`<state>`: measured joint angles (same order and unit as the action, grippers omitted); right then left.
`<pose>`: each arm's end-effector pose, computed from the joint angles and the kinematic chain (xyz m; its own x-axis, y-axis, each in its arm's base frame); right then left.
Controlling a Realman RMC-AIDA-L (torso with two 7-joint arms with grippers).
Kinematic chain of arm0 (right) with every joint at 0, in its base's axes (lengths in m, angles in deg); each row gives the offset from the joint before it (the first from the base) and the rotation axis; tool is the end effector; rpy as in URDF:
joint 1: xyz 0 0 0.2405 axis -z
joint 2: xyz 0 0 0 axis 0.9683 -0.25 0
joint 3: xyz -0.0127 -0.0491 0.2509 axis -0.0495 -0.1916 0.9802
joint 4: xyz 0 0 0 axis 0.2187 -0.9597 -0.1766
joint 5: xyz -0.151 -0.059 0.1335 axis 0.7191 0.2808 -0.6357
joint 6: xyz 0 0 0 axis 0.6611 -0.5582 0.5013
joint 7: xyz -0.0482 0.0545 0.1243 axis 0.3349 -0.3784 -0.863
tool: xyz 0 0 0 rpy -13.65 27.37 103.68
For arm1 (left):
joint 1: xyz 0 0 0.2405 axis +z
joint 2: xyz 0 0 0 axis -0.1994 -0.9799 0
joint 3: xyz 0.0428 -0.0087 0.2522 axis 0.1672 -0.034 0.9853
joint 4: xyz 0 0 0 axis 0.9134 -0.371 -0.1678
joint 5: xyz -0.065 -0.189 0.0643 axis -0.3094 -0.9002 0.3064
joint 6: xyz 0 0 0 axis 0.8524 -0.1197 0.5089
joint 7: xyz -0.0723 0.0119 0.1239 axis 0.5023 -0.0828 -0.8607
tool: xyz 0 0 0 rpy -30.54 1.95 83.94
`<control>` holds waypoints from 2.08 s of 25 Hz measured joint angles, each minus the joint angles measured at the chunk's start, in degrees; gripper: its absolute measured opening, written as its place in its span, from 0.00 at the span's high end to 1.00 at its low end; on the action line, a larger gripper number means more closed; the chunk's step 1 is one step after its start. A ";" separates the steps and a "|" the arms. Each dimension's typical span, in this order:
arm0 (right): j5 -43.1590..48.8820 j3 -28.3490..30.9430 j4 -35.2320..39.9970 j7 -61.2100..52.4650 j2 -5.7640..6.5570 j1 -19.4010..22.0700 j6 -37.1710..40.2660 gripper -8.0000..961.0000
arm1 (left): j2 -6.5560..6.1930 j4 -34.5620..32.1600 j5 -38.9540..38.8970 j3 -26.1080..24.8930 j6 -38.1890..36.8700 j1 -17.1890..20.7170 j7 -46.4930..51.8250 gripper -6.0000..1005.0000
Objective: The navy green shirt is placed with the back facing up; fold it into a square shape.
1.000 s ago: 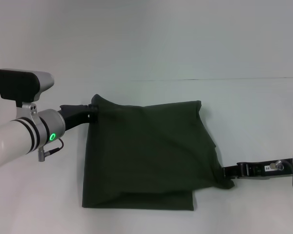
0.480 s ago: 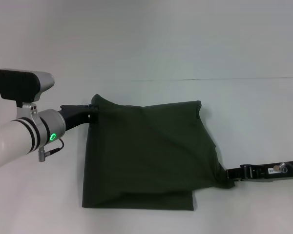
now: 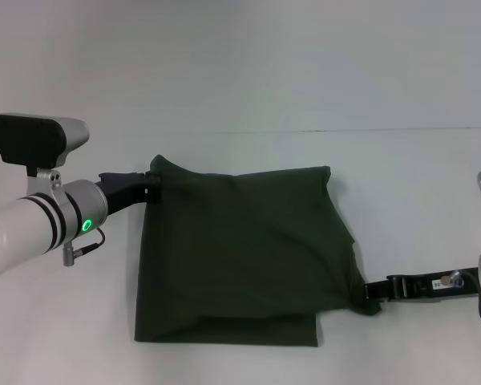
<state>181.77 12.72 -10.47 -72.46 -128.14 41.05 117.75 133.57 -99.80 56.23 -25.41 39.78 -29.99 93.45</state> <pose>0.2958 0.3558 -0.0227 0.3069 -0.9069 -0.2888 -0.9515 -0.2863 -0.1124 -0.2575 0.4322 -0.0524 0.6303 0.5170 0.5792 0.7745 -0.3667 -0.5154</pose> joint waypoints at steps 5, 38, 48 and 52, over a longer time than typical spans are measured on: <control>0.00 -0.76 -0.09 -0.07 -0.07 -0.14 0.14 0.61 | 0.00 0.00 0.00 0.00 0.00 0.00 0.00 0.99; -0.54 0.66 0.70 2.04 0.88 2.77 7.20 0.89 | 0.04 -1.31 0.00 -1.26 0.07 0.18 0.25 0.99; -0.51 3.73 1.66 2.35 1.07 2.19 8.80 0.85 | 0.09 -1.68 0.18 -1.01 -2.09 0.38 0.31 0.97; -0.51 6.51 3.82 2.49 0.95 2.18 9.07 0.81 | 0.09 -3.46 0.09 -1.15 -4.63 1.22 0.30 0.92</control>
<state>181.26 19.23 -6.65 -69.97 -127.19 43.22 126.82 133.66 -103.26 56.32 -26.55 35.16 -28.77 93.75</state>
